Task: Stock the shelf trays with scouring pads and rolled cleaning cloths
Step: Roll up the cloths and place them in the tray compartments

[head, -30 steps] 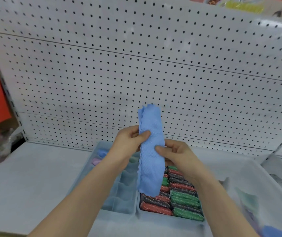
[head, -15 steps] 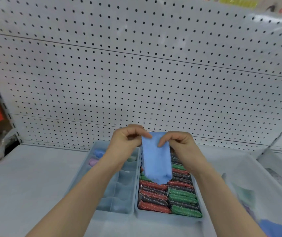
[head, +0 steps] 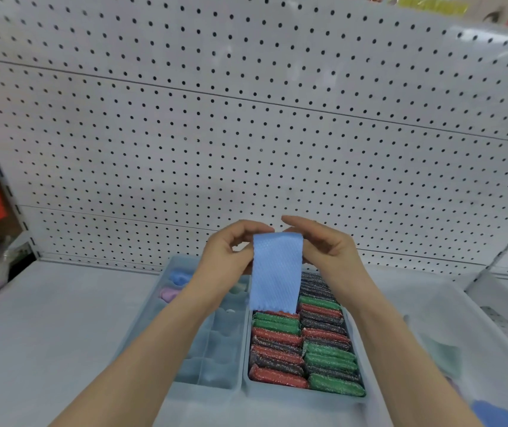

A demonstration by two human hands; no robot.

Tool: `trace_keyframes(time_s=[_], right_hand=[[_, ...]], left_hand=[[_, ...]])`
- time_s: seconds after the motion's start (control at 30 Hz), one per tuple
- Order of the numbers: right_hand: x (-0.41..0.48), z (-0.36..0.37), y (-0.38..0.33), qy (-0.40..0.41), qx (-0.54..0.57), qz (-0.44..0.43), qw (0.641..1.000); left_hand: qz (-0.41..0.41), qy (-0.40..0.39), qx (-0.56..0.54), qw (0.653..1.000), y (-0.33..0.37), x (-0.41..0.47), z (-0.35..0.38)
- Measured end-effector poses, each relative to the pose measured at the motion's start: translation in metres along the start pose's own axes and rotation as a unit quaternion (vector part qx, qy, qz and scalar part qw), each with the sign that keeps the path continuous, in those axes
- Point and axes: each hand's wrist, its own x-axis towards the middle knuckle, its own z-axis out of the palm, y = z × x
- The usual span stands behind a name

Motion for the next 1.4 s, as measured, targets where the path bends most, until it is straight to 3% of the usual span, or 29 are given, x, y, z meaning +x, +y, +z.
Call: trace_keyframes(time_s=[0.17,0.27,0.37,0.47,0.57,0.63,0.83,0.97,1.17,1.33,1.4], right_hand=[[0.002,0.002,0.003,0.028,-0.004,0.006,1.0],[0.007,0.0,0.007,0.05,-0.02,-0.004,0.999],[0.011,0.0,0.007,0.065,0.005,-0.009,0.998],[0.012,-0.001,0.011,0.037,-0.047,-0.028,0.998],[0.004,-0.002,0.015,-0.059,-0.189,-0.079,0.977],[-0.003,0.002,0.014,-0.103,-0.226,-0.088,0.965],[-0.006,0.015,0.013,-0.044,-0.206,-0.133,0.968],[-0.008,0.018,0.008,-0.049,-0.155,-0.059,0.985],[-0.004,0.027,0.006,0.025,-0.09,0.027,0.995],[-0.004,0.031,0.005,0.047,-0.085,0.063,0.993],[-0.003,0.032,0.007,0.049,-0.082,0.074,0.993]], left_hand=[[-0.016,0.006,-0.023,1.0,0.003,0.0,0.002],[-0.124,-0.058,-0.057,0.989,0.002,-0.004,0.003],[-0.148,-0.12,-0.016,0.981,-0.006,-0.009,0.004],[-0.147,-0.078,-0.031,0.986,-0.009,-0.008,0.003],[-0.159,-0.035,-0.119,0.979,-0.006,-0.003,-0.002],[-0.157,-0.01,-0.153,0.976,-0.002,0.0,-0.005],[-0.174,0.009,-0.182,0.968,0.002,0.0,-0.012],[-0.184,0.017,-0.197,0.963,0.001,-0.005,-0.015],[-0.13,0.033,-0.059,0.989,-0.002,-0.009,-0.006],[-0.096,-0.037,-0.065,0.993,0.0,-0.017,-0.007],[-0.069,-0.075,0.002,0.995,0.0,-0.02,-0.009]])
